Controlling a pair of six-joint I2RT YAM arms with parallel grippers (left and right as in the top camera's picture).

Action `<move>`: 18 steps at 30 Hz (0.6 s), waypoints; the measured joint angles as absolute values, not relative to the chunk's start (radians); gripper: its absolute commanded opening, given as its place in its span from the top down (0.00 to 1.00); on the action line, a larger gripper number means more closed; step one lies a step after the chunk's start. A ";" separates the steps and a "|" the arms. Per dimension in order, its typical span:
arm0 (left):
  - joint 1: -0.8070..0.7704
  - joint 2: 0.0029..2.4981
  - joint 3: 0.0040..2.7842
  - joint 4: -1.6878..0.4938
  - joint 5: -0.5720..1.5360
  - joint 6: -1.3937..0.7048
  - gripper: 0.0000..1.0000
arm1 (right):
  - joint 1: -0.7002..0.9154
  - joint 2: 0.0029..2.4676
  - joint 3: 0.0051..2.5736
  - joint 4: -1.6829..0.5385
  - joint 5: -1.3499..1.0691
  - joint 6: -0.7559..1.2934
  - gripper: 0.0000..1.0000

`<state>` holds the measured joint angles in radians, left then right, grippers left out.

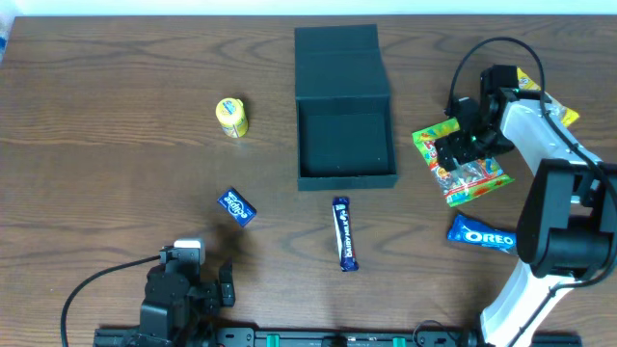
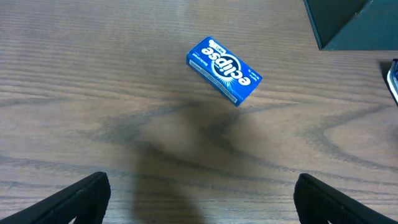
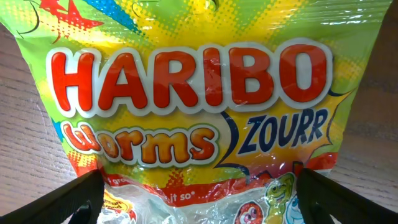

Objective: Pack container
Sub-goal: 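Lower the right gripper and pinch the Haribo bag's top edge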

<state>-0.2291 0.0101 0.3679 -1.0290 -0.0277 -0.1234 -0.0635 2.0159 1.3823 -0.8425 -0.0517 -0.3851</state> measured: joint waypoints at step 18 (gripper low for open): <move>-0.229 0.010 0.368 -1.029 -0.028 -0.123 0.05 | -0.064 2.016 1.383 -0.864 -0.051 -0.385 0.10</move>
<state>-0.2287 0.0101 0.3679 -1.0290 -0.0277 -0.1234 -0.0635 2.0159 1.3830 -0.8639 -0.0509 -0.3855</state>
